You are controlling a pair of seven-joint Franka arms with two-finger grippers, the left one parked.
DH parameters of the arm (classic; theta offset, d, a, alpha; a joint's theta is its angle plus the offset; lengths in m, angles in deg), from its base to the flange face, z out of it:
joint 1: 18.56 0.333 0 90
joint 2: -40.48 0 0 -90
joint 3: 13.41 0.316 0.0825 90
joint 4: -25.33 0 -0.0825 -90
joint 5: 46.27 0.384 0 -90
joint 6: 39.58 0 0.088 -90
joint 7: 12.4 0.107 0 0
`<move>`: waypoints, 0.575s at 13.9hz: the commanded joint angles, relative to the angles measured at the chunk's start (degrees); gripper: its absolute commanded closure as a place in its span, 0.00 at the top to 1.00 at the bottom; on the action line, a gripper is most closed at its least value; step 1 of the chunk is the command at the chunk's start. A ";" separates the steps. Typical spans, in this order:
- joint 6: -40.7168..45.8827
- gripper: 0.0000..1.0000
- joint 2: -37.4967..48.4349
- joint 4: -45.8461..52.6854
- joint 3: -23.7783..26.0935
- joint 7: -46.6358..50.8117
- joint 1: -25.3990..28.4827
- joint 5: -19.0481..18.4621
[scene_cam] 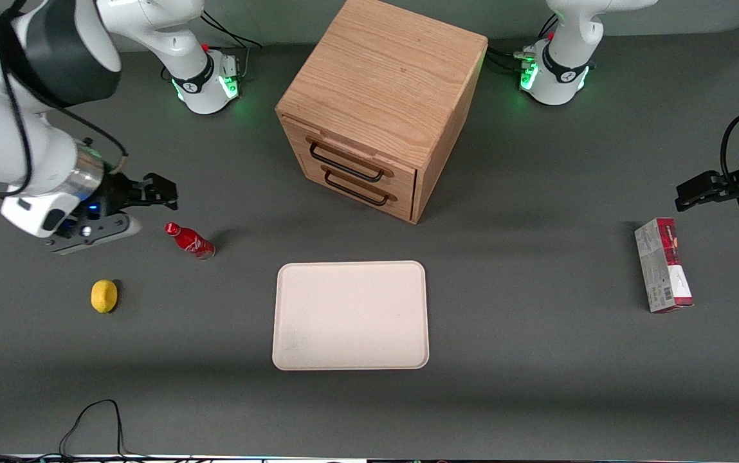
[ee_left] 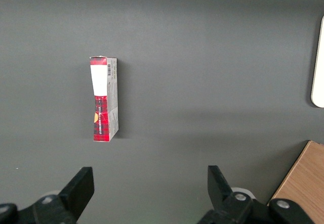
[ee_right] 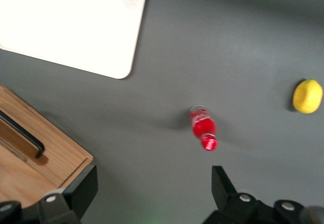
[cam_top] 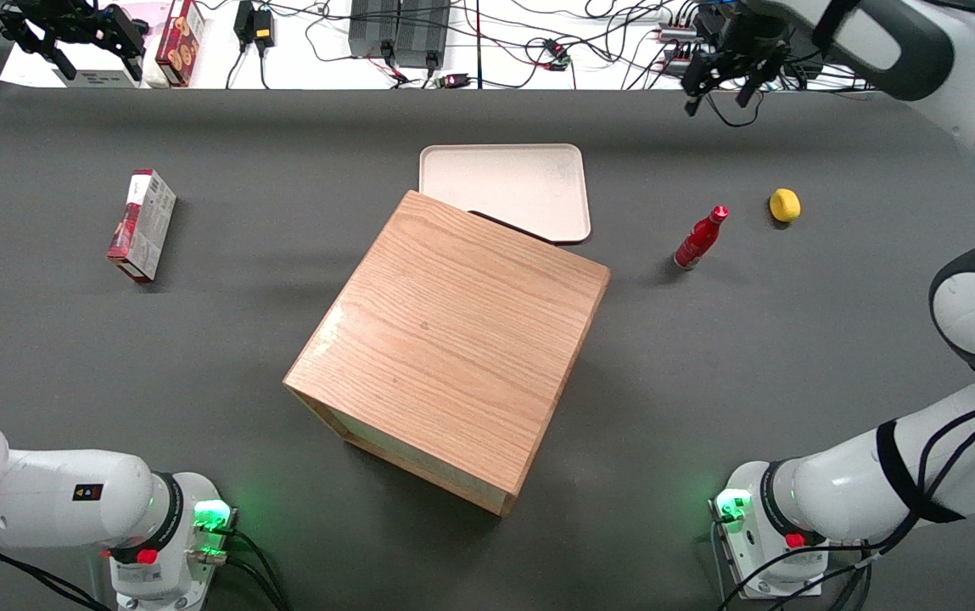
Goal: Open upper drawer
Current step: 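Move the right gripper to the upper drawer's black handle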
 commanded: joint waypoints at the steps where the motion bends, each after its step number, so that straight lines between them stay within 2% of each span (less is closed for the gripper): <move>1: 0.56 1.00 -2.12 2.95 -0.27 4.79 4.70 0.61; 6: 0.48 1.00 -4.23 3.48 -0.27 8.22 11.91 0.96; 8: 0.39 1.00 -5.98 3.66 -0.18 8.76 12.19 1.14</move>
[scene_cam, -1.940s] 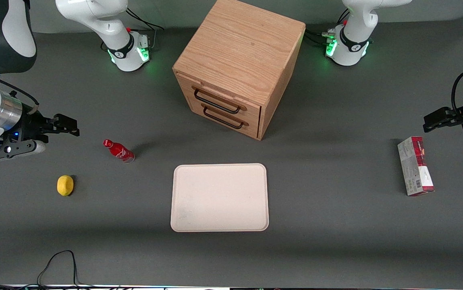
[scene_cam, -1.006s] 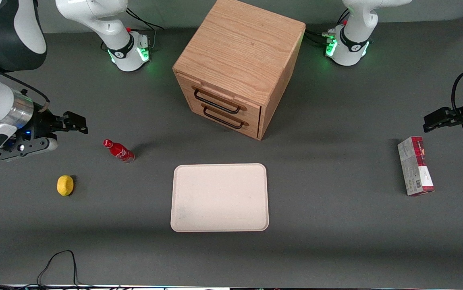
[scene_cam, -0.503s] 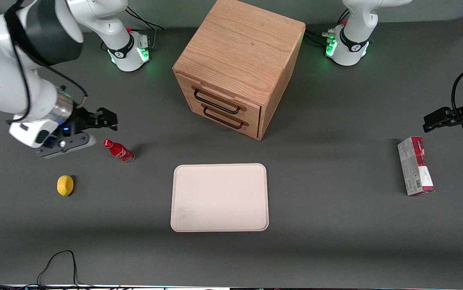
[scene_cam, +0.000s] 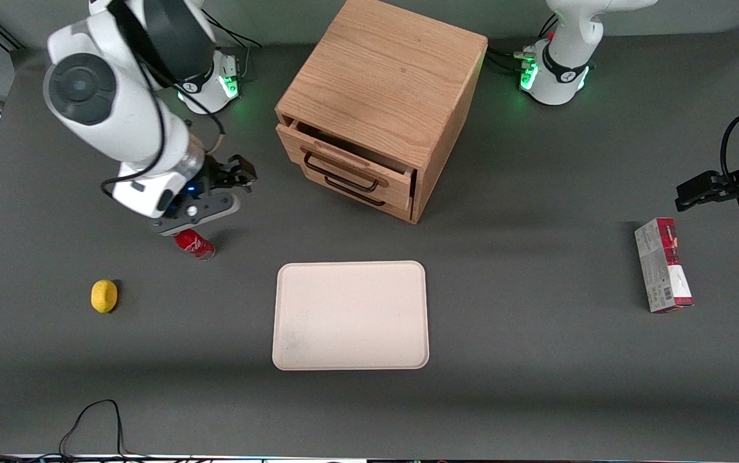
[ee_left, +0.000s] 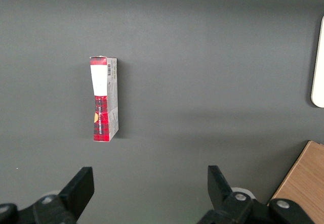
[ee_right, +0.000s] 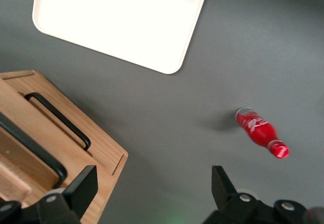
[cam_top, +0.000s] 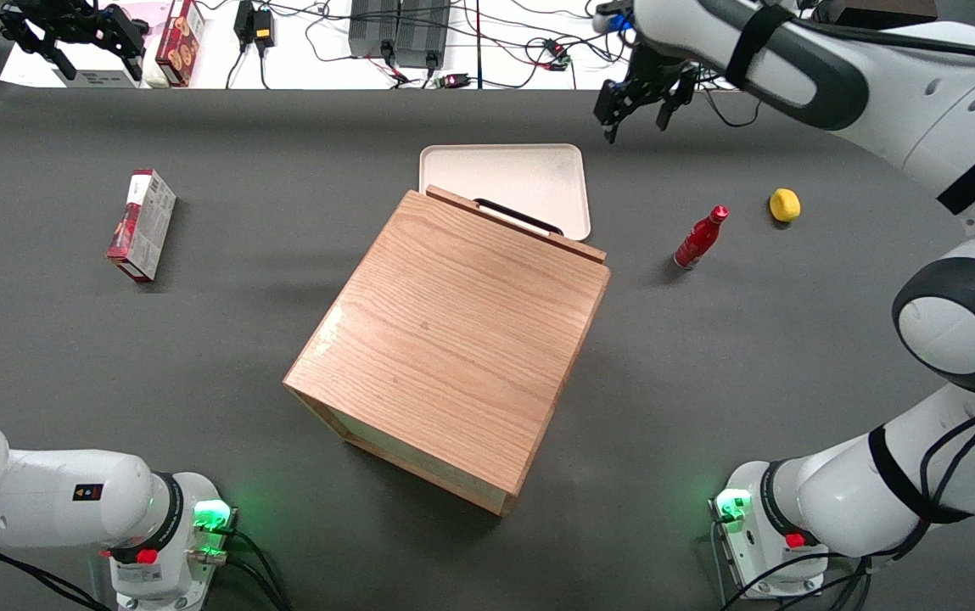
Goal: Open upper drawer
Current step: 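Move the right gripper to the upper drawer's black handle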
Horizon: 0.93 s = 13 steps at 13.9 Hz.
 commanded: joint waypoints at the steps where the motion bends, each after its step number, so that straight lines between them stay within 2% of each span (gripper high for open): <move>1: 0.46 1.00 -3.99 2.80 0.21 1.15 0.66 1.05; 4: -0.68 1.00 -6.81 3.51 4.78 0.28 0.66 0.52; 13: -2.09 1.00 -9.80 3.42 10.41 -0.16 0.66 0.61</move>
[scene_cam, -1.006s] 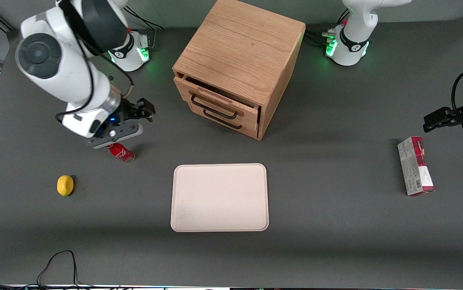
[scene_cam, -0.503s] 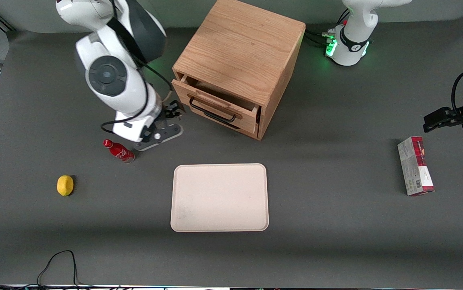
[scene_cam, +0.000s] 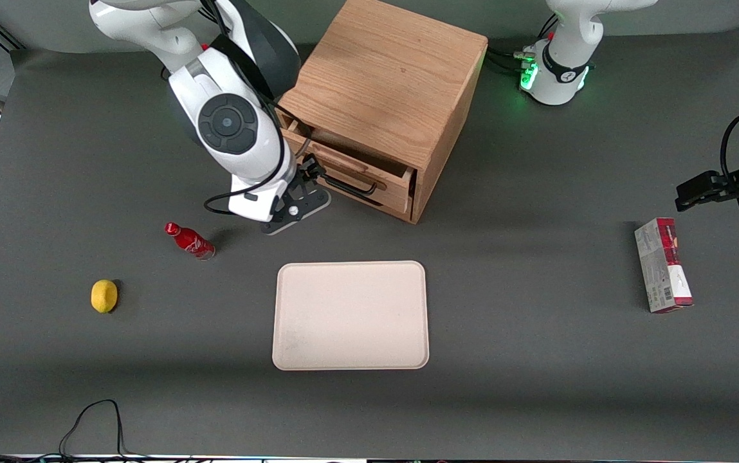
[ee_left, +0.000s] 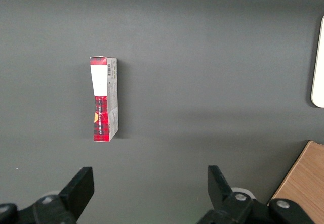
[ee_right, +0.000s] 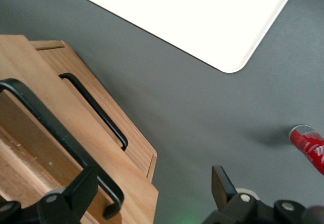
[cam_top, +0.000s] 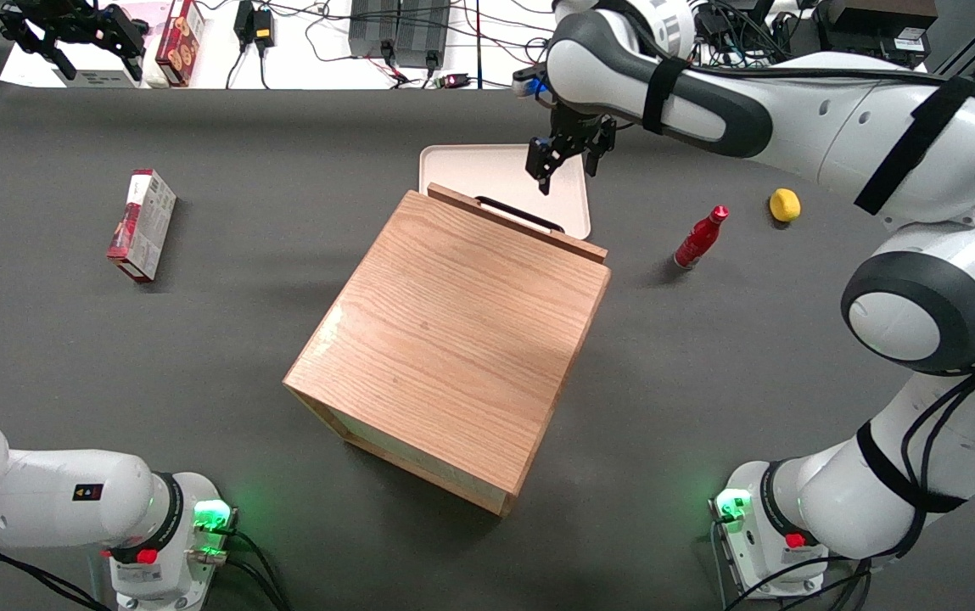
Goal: Open upper drawer
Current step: 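Move the right gripper to the upper drawer's black handle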
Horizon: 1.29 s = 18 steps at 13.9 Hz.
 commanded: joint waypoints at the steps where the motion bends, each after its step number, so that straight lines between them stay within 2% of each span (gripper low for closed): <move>1: 0.12 1.00 -1.59 1.86 1.47 -0.42 -0.04 0.46; 11: -1.38 1.00 -2.99 1.42 1.91 -17.02 1.81 0.81; 18: -2.61 1.00 -4.40 1.16 1.91 -19.41 2.16 0.98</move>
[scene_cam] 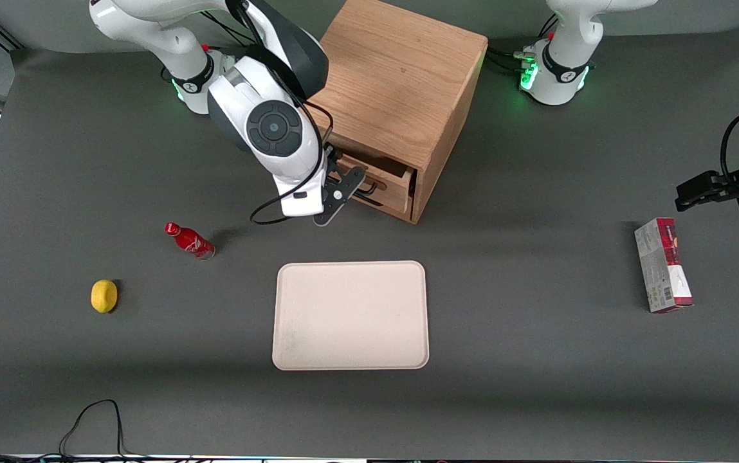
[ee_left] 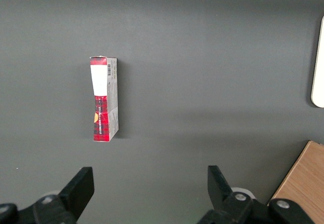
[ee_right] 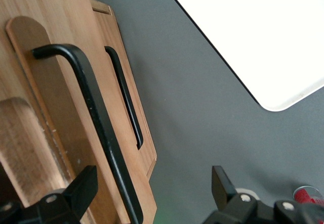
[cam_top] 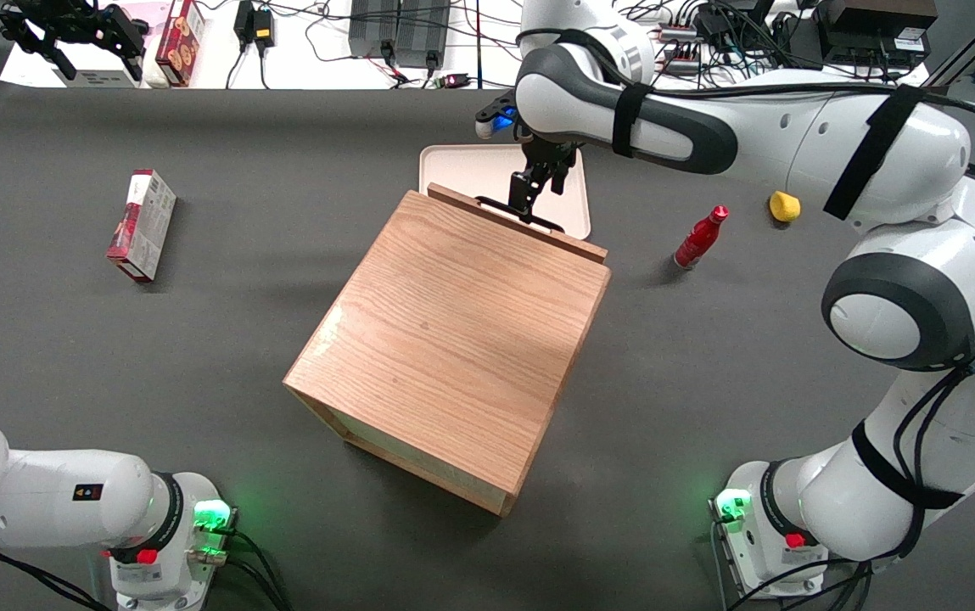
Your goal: Open upper drawer
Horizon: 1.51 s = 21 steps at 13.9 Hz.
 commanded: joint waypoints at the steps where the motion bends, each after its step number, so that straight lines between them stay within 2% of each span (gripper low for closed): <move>1: -0.56 1.00 -1.53 1.13 -0.38 -1.55 0.61 0.98; 13: -3.72 0.99 -3.03 1.66 -1.26 -2.51 -0.09 0.98; 21: -4.87 0.99 -5.31 3.85 -1.35 -3.92 -3.34 0.81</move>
